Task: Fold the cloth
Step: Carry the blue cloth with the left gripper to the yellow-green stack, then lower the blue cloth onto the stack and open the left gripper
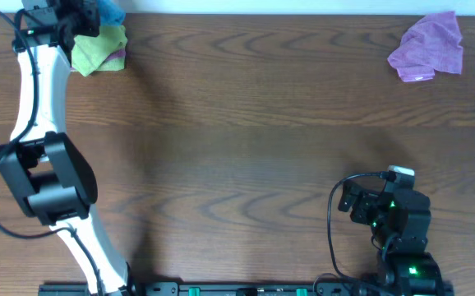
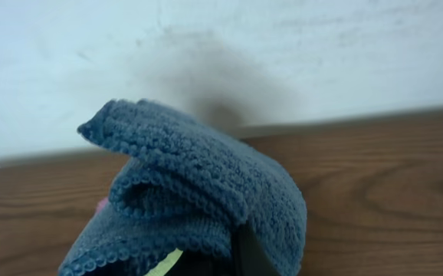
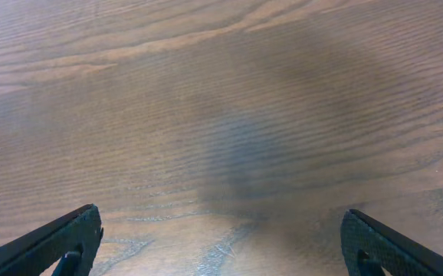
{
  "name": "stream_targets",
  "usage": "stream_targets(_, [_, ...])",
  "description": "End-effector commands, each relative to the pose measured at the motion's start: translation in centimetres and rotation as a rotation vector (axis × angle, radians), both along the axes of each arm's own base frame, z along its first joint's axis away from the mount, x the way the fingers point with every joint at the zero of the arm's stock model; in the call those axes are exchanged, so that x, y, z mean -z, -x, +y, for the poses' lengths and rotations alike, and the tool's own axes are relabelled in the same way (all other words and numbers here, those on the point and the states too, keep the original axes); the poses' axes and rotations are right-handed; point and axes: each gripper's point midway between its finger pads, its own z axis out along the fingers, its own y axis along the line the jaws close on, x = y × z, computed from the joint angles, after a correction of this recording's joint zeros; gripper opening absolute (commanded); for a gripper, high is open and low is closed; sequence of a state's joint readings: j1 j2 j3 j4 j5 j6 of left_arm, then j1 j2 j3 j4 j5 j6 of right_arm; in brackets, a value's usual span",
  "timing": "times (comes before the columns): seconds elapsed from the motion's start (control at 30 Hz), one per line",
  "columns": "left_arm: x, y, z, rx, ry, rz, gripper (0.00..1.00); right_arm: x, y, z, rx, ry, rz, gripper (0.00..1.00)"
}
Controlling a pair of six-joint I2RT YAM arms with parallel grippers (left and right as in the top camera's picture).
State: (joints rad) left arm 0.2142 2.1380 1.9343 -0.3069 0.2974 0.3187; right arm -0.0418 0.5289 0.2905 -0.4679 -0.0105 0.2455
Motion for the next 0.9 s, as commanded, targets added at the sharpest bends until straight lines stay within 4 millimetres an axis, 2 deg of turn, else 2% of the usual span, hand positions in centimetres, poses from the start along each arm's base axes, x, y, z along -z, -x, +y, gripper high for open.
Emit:
stream_targets(0.0, [-0.2,-0.9,0.7,0.008,-0.001,-0.027,0.06,0.3,0.1,-0.2,0.018,-0.005,0.004,0.99])
stream_targets(0.1, [0.1,-1.4,0.9,0.000,0.007,-0.044,0.06,0.3,0.1,-0.2,0.018,-0.005,0.004,0.99])
stream_targets(0.37, [-2.9,-2.5,1.6,-0.016,0.001,-0.146,0.05,0.3,0.1,-0.2,0.018,-0.005,0.004,0.99])
stream_targets(0.43, [-3.1,-2.4,2.2,-0.026,0.000,-0.149,0.06,0.3,0.1,-0.2,0.018,-0.005,0.004,0.99])
stream_targets(0.53, [-2.1,-2.5,3.1,-0.041,0.007,-0.135,0.06,0.3,0.1,-0.2,0.018,-0.005,0.004,0.99])
stream_targets(0.6, [-0.7,-2.8,3.6,-0.046,0.028,-0.120,0.06,0.3,0.1,-0.2,0.018,-0.005,0.004,0.99])
stream_targets(0.87, [2.8,-3.2,3.4,-0.036,0.108,-0.066,0.06,0.3,0.1,-0.2,0.018,-0.005,0.004,0.99])
